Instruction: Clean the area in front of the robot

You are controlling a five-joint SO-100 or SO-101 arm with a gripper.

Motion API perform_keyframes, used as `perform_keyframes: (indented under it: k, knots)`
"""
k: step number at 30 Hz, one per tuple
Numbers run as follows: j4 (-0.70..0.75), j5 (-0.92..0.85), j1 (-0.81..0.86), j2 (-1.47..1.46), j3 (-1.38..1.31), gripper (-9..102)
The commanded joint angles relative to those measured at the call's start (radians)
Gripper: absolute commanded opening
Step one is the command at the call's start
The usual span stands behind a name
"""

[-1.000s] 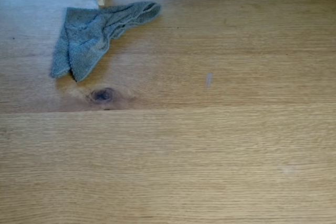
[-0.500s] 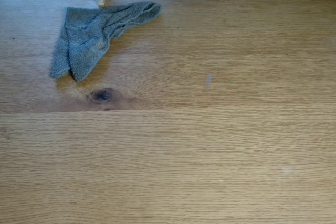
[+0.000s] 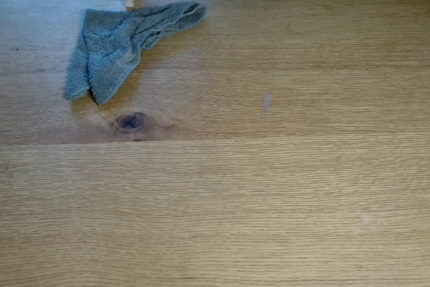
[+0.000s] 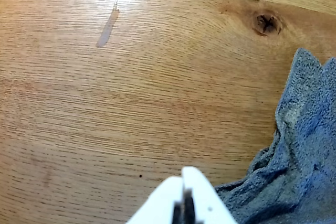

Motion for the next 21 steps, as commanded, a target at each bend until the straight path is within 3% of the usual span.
perform_keyframes:
  k: [1, 3, 7, 10, 14, 21]
  knots:
    - [-0.014, -0.028, -0.011, -0.006, 0.121, 0]
    - [-0.025, -0.032, -0.034, -0.006, 0.121, 10]
    - [-0.133, -0.106, -0.074, -0.006, 0.121, 9]
    - [-0.299, -0.176, -0.094, -0.051, 0.115, 14]
    - [-0.523, -0.244, -0.112, -0.319, 0.006, 18]
    - [-0.534, -0.147, -0.072, -0.736, -0.419, 22]
